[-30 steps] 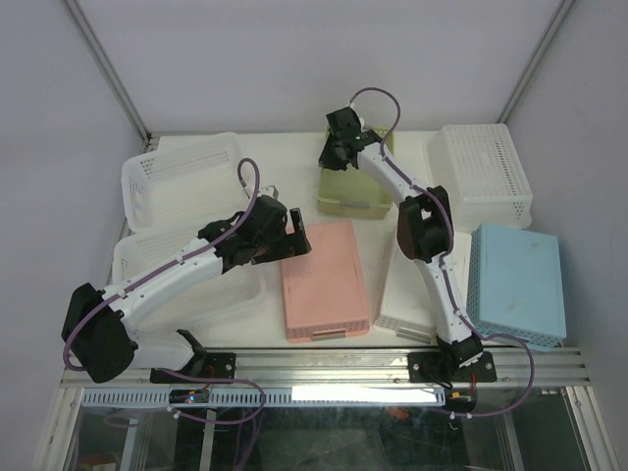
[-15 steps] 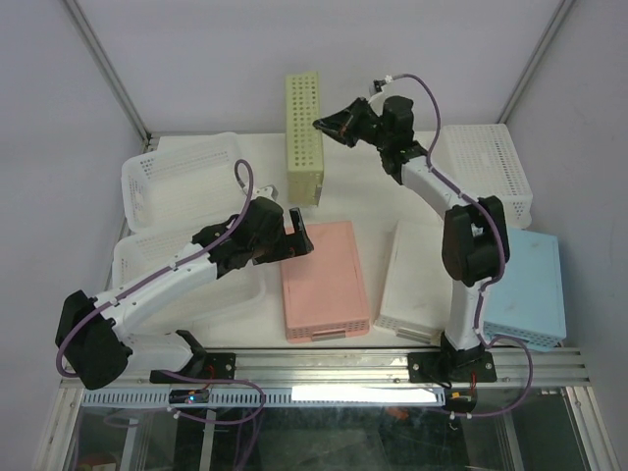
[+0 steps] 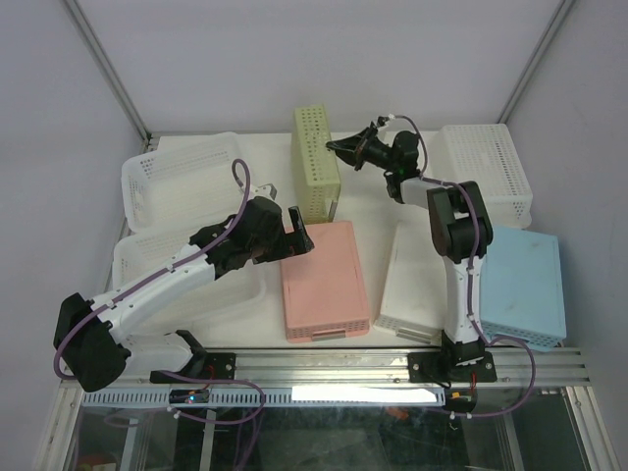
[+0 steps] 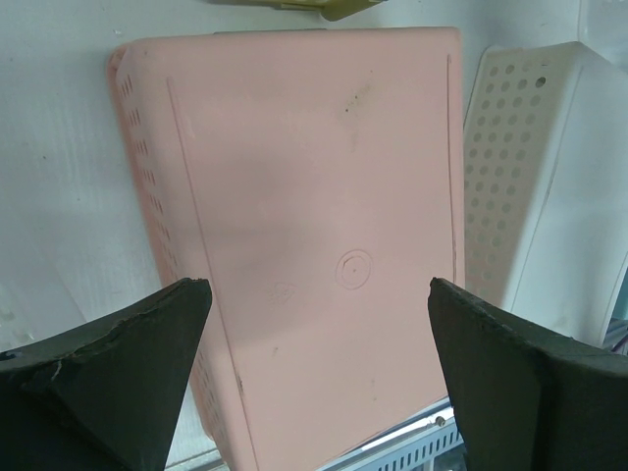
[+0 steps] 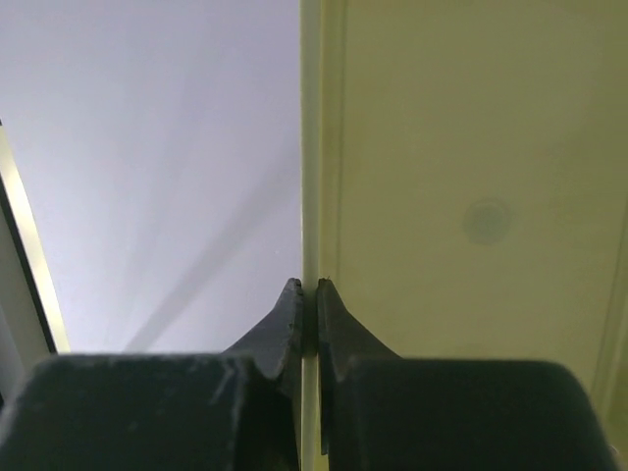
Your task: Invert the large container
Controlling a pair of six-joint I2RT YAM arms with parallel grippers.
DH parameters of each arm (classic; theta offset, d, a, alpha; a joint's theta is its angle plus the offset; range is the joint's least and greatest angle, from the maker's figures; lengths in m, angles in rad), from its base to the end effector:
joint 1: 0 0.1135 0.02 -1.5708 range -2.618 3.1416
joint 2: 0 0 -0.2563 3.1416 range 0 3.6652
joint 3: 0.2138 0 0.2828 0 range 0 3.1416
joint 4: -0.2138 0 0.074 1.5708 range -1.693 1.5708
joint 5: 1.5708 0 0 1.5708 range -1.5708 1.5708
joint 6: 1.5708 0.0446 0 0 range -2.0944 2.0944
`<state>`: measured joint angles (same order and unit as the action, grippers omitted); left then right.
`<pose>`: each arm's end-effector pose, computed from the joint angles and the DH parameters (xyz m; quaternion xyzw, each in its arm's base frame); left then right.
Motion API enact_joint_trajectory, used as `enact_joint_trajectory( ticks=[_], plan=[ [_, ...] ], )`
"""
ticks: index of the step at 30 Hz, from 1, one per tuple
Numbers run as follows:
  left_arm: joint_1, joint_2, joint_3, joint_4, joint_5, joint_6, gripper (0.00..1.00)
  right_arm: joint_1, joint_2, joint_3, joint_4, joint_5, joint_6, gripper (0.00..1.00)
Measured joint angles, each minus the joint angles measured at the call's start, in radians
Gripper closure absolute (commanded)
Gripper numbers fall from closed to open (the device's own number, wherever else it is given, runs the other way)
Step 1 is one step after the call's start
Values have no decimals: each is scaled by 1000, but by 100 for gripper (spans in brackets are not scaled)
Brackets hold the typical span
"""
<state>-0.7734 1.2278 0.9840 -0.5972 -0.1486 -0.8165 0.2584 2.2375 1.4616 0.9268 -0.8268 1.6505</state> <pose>0.2159 -0.2015 0.2584 -0.0466 0.9308 -0.2055 0.2987 0.4951 0.1648 0.1799 0.1489 0.6534 0.7181 0.1878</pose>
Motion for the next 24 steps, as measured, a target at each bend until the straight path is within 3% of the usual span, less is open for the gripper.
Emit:
enact_joint_trajectory(
  ticks=[9, 12, 13, 15, 24],
  plan=[
    [0, 0, 0, 0, 1, -3, 1, -80, -38, -51, -88, -45, -97, 100],
    [0, 0, 0, 0, 1, -3, 1, -117, -50, -56, -228, -46, -188, 100],
    [0, 0, 0, 0, 1, -3, 1, -128, -58, -56, -283, -47, -208, 74],
    [0, 0, 0, 0, 2, -3, 1, -149, -83, -56, -408, -36, -274, 57],
    [0, 1, 0, 0, 2, -3, 1, -191, -206, 24, -1045, 286, -787, 34]
  ],
)
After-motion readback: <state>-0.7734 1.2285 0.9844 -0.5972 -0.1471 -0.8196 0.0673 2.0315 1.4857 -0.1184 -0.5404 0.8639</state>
